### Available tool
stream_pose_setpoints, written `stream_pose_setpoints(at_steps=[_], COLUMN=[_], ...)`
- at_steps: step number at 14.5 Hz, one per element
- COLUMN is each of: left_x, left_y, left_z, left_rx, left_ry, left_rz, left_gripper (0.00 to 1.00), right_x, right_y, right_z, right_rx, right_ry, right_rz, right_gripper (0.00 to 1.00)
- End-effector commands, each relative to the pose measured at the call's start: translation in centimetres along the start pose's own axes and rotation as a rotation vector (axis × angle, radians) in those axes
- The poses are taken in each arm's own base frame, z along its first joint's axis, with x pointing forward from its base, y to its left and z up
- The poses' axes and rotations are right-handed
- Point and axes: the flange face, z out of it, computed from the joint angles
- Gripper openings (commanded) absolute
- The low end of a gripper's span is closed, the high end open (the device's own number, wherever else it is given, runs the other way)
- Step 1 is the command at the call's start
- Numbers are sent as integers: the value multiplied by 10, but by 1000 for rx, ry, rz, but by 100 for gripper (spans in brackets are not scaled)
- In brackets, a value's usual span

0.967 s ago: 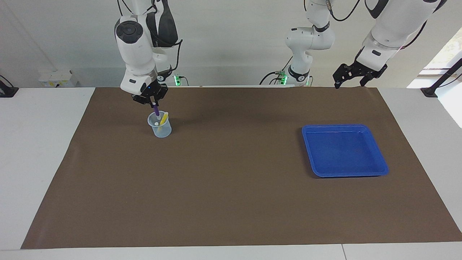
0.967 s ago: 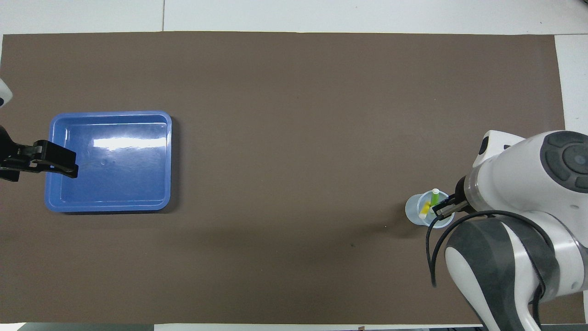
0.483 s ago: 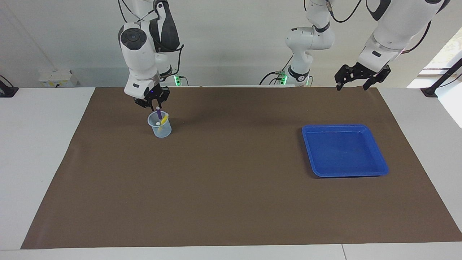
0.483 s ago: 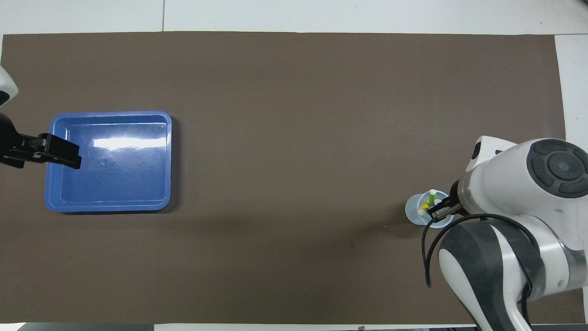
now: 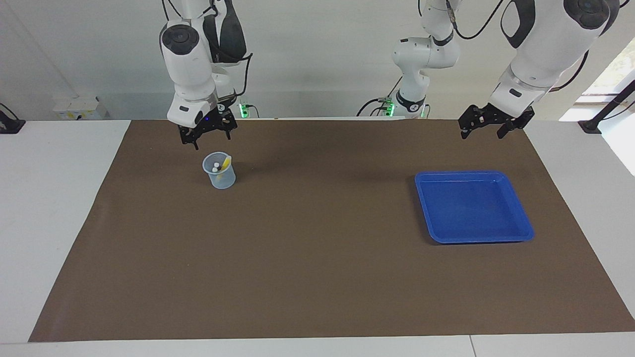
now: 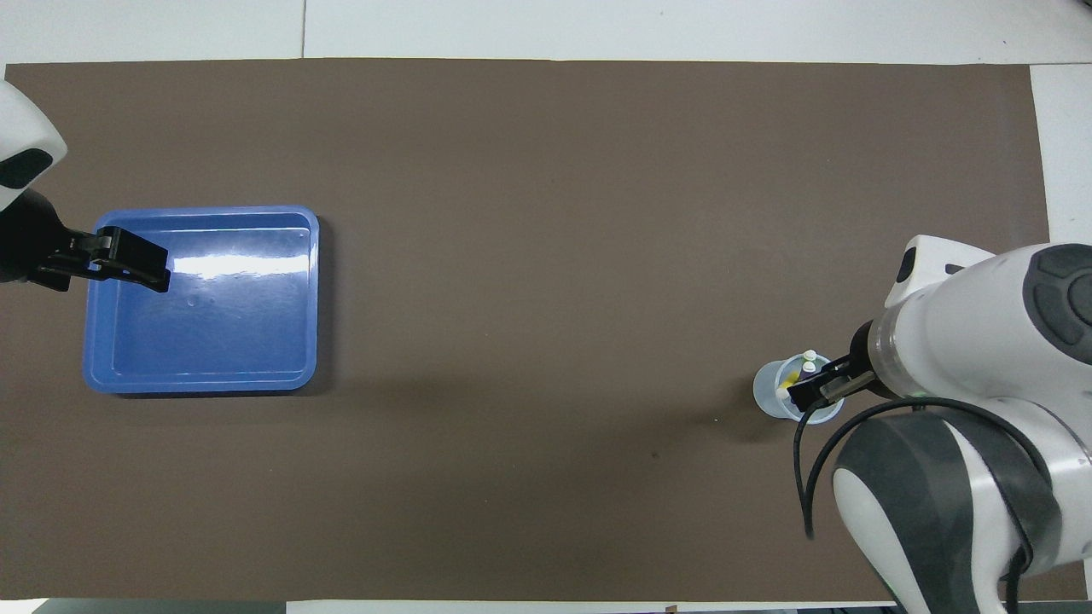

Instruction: Transfer and insert pens with both arms

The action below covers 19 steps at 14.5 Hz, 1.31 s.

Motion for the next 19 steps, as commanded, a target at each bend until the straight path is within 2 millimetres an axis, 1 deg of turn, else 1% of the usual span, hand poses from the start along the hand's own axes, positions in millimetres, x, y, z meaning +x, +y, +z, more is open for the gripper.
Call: stream_pose_setpoints(at_steps=[1, 2, 3, 5, 6, 8, 9, 11, 12, 13, 14, 15, 16, 18, 19], left_x=[-18, -20, -20, -20, -20, -19, -19, -19, -19, -19, -19, -19, -20, -20, -20], left_y=[-3, -4, -4, -5, -6, -3, -3, -3, -3, -6, -6, -6, -8, -9, -8], left_z=[-11, -7, -7, -7, -6, -6, -5, -7, -7, -7, -8, -7, -7, -7, -7], left_rx=[-18, -18, -18, -20, -20, -38, -40, -40, -40, -40, -40, -40, -41, -41, -41], left_ry=[15, 13, 13, 15, 15, 22, 22, 23, 22, 22, 23, 22, 20, 20, 20], left_rz=[8, 6, 6, 0, -1, -3, -2, -4, -1, -7, -7, -7, -7, -5, -7], left_gripper=[100, 100, 100, 100, 100, 100, 100, 100, 100, 100, 100, 100, 100, 100, 100], right_x=[-7, -9, -9, -7, -6, -2, -1, -2, -6, -4, -8, -11, -12, -9, -13], right_y=[13, 24, 29, 41, 52, 83, 94, 109, 119, 124, 131, 138, 140, 135, 144], right_z=[-34, -42, -53, -63, -79, -110, -122, -137, -142, -135, -133, -142, -140, -139, -135], right_rx=[42, 45, 43, 52, 49, 69, 74, 69, 65, 71, 77, 74, 79, 79, 90], right_ry=[3, 13, 26, 24, 48, 48, 52, 56, 65, 54, 25, 44, 40, 29, 8], right_rz=[31, 54, 62, 82, 99, 138, 158, 230, 291, 311, 323, 339, 356, 378, 393], right_gripper=[100, 100, 100, 100, 100, 100, 100, 100, 100, 100, 100, 100, 100, 100, 100])
